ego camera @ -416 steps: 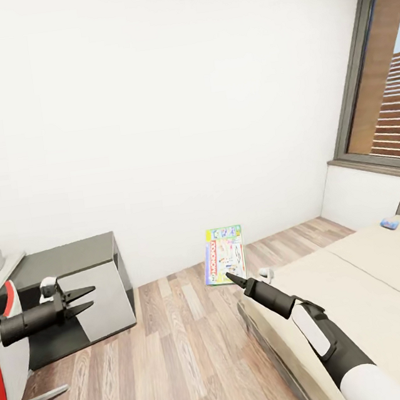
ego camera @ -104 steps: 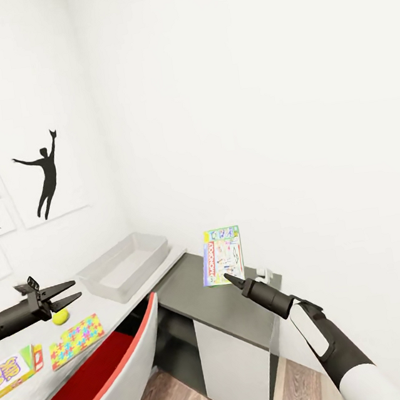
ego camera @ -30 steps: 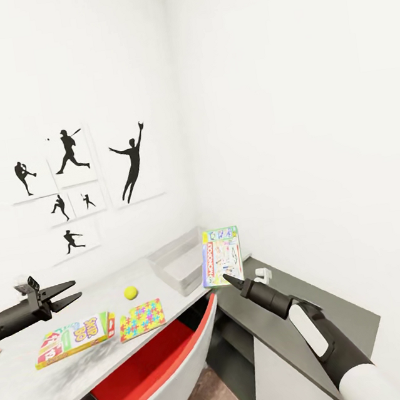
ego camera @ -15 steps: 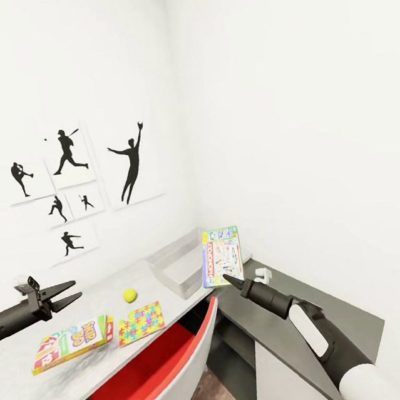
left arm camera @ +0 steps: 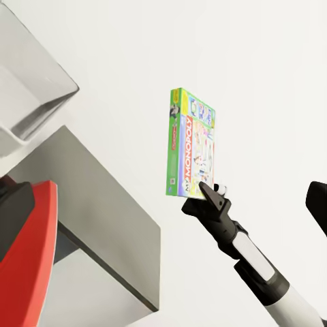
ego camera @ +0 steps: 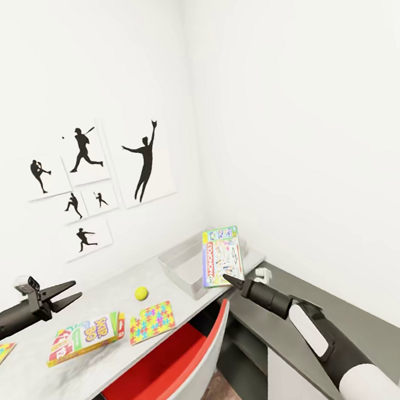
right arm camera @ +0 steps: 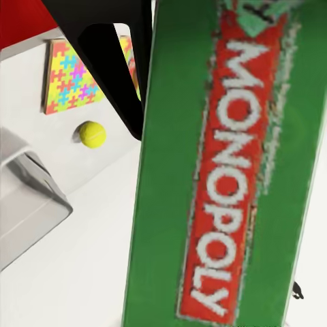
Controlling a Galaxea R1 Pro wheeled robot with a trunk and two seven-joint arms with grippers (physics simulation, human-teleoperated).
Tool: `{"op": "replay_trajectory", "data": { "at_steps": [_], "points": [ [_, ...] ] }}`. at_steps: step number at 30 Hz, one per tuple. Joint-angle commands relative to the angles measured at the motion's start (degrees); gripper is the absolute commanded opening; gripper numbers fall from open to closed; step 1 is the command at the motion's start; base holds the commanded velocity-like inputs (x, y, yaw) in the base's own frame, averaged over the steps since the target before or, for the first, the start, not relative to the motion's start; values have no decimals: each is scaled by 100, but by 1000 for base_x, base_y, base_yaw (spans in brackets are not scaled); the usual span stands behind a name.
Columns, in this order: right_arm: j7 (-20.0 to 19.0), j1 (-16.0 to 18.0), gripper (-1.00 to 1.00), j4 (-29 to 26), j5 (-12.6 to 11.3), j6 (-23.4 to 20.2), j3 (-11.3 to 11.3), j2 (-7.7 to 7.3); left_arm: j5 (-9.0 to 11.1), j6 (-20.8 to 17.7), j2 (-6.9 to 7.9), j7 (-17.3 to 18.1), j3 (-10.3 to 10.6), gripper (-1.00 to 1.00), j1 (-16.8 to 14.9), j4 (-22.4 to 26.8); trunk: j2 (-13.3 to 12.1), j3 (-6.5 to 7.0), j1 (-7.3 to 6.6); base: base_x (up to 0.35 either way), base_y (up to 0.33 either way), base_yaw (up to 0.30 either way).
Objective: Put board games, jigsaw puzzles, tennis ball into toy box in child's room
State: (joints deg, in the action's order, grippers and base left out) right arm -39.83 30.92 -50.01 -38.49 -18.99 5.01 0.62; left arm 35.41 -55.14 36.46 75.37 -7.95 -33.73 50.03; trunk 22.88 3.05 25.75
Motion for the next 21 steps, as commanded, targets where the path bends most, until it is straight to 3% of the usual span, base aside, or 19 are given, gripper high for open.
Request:
{"op": "replay_trajectory", "data": {
  "at_steps": [1,21],
  "points": [
    [1,2,-100,0,-63,-52,0,0,18,-49,1,5,1,100,-2,-2,4,-3,3,141,0,32],
    [-7,2,-100,0,-62,-52,0,0,18,-45,-6,4,4,100,-2,-2,4,-3,3,100,0,22]
  ]
}}
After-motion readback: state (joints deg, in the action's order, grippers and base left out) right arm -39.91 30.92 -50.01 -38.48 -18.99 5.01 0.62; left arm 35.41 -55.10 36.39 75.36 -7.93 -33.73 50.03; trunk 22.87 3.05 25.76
